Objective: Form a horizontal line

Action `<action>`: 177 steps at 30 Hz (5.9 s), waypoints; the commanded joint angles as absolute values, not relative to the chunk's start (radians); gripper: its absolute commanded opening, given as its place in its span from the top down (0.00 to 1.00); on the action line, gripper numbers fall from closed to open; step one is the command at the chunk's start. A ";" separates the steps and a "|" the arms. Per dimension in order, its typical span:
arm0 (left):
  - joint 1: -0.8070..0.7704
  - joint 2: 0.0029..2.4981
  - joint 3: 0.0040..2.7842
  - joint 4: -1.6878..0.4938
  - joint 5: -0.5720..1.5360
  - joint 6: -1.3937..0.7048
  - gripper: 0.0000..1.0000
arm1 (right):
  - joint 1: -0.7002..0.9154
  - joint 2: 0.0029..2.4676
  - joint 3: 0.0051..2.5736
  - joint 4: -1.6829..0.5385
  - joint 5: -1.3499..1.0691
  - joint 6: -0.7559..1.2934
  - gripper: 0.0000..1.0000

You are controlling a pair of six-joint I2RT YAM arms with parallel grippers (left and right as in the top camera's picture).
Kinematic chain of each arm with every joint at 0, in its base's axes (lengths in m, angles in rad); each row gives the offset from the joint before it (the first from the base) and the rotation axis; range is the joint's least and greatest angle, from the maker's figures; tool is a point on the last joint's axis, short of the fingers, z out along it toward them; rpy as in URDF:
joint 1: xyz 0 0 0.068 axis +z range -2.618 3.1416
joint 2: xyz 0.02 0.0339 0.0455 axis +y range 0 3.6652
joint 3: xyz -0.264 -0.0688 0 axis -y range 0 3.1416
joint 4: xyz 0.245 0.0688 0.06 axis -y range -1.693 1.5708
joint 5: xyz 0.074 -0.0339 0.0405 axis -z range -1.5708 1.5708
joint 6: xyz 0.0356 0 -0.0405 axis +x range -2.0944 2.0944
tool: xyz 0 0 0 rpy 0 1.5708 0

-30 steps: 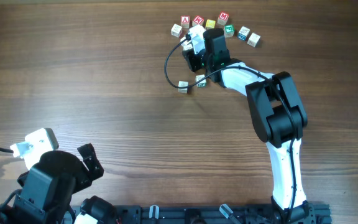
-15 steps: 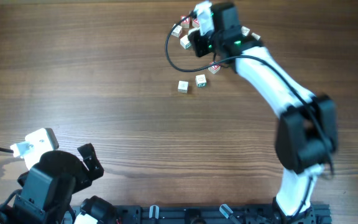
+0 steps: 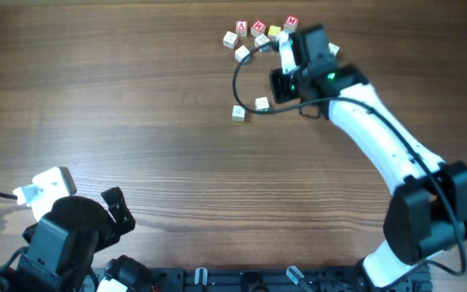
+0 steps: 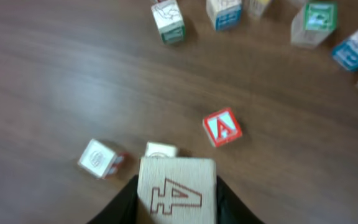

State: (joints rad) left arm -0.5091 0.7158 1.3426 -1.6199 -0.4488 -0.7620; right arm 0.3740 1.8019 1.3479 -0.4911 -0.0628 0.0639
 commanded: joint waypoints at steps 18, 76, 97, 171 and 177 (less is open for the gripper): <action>-0.506 0.713 1.341 -1.617 -0.462 -0.774 0.00 | 0.379 2.027 1.163 -0.199 -0.089 0.187 0.59; -0.506 0.713 1.341 -1.617 -0.462 -0.774 0.00 | 0.333 2.015 1.192 0.106 -0.308 0.426 0.90; -0.506 0.713 1.341 -1.617 -0.462 -0.774 0.00 | 0.290 2.042 1.250 -0.075 -0.377 0.403 0.96; -0.506 0.713 1.341 -1.617 -0.462 -0.774 0.00 | 0.498 2.131 1.560 -0.585 0.022 0.629 0.39; -0.506 0.713 1.341 -1.617 -0.462 -0.774 0.00 | 0.479 1.900 1.600 -0.607 0.018 0.663 0.09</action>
State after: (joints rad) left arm -0.5091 0.7158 1.3426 -1.6196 -0.4484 -0.7620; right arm 0.4870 2.0800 1.5463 -0.6086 0.0082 0.6315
